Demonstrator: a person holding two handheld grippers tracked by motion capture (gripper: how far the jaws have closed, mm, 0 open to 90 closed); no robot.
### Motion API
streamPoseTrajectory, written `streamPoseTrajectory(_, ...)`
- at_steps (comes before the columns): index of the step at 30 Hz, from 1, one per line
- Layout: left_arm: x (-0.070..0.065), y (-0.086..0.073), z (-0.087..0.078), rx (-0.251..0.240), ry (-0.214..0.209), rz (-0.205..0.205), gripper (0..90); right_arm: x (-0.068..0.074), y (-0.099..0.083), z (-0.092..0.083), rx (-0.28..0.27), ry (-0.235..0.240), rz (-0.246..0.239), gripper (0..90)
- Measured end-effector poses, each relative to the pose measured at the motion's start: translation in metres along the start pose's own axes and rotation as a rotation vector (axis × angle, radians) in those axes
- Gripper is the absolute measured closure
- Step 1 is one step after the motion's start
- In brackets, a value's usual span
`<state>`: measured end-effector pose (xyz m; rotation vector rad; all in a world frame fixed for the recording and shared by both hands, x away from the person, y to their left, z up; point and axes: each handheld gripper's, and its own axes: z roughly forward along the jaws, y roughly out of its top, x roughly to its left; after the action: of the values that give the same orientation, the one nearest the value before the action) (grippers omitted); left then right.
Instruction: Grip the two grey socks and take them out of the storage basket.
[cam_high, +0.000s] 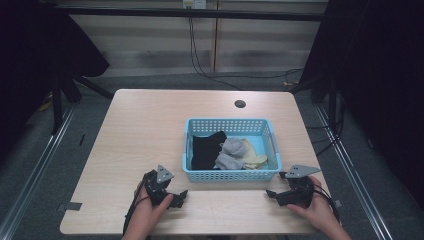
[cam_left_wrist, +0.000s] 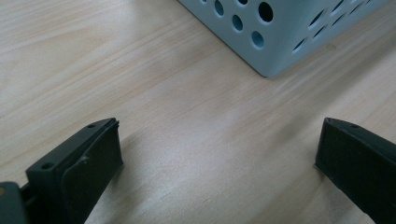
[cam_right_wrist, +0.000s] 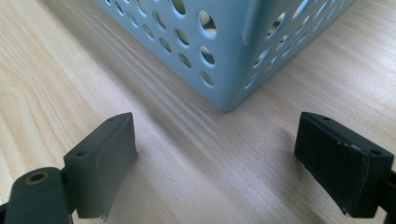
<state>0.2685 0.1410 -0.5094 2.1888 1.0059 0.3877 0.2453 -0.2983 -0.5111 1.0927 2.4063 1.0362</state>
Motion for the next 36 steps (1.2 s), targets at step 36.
streamPoseTrajectory(36, 0.0, 0.0, 0.0, 0.0, 0.0, 0.0, 0.0, -0.017, 0.07, -0.063, 0.25, 0.034, -0.011, 25.6)
